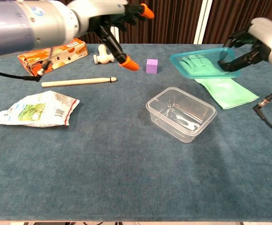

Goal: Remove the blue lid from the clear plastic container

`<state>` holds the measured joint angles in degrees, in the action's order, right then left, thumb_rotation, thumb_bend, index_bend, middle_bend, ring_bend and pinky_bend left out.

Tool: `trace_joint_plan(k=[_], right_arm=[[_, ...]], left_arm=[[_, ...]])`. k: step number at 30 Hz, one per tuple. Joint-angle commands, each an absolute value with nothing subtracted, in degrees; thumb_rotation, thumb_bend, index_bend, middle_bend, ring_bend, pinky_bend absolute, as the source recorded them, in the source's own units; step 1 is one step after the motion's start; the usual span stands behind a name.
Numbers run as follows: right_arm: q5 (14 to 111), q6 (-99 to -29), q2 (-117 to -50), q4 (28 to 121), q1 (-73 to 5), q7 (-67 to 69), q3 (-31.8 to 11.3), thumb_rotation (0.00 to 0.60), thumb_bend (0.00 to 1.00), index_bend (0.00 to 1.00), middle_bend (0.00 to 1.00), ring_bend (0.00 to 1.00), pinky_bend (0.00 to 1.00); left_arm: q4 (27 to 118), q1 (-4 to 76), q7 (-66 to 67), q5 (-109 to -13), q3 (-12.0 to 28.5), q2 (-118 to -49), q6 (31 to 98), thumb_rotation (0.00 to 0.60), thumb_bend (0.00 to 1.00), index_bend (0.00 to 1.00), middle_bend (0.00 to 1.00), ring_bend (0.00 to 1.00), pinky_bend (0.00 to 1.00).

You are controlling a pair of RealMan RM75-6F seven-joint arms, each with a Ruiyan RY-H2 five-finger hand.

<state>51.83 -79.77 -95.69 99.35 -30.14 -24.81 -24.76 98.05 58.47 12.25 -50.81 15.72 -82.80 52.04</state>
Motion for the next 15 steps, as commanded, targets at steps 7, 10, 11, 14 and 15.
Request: trace_joint_plan(k=[7,10,11,14,15], right_arm=[[51.09,-78.5,-89.9,95.81,-27.88,-23.36,-24.53,0.6,0.66,0.7,0.34,0.19,0.0],[51.44,-77.96,-88.43,94.97,-26.99,-22.87,-23.37,0.6,0.66,0.7,0.34,0.19,0.0],[51.64,-77.77,-87.87,94.68,-26.65,-22.78,-22.83,0.6,0.66,0.69,0.34,0.19,0.0],[52.48,-77.55,-86.46,94.05,-25.74,-22.73,-21.31,0.6,0.66,0.63,0.34,0.17,0.0],[52.84,-77.36,-85.86,93.9,-25.37,-22.65,-20.67,0.6,0.66,0.59,0.32,0.16,0.0]], left_arm=[[103.49,50.82,5.53,-58.12,12.53,-74.88,55.0,0.6,0.0,0.0,0.0,0.0,0.09],[104.35,48.96,3.87,-60.21,11.75,-72.96,55.73,0.6,0.0,0.0,0.0,0.0,0.09],[104.67,48.28,3.31,-60.91,11.45,-72.21,56.0,0.6,0.0,0.0,0.0,0.0,0.09],[105.49,46.5,1.95,-62.88,10.67,-70.49,56.92,0.6,0.0,0.0,0.0,0.0,0.09],[105.85,45.71,1.26,-63.5,10.36,-69.91,57.38,0.6,0.0,0.0,0.0,0.0,0.09]])
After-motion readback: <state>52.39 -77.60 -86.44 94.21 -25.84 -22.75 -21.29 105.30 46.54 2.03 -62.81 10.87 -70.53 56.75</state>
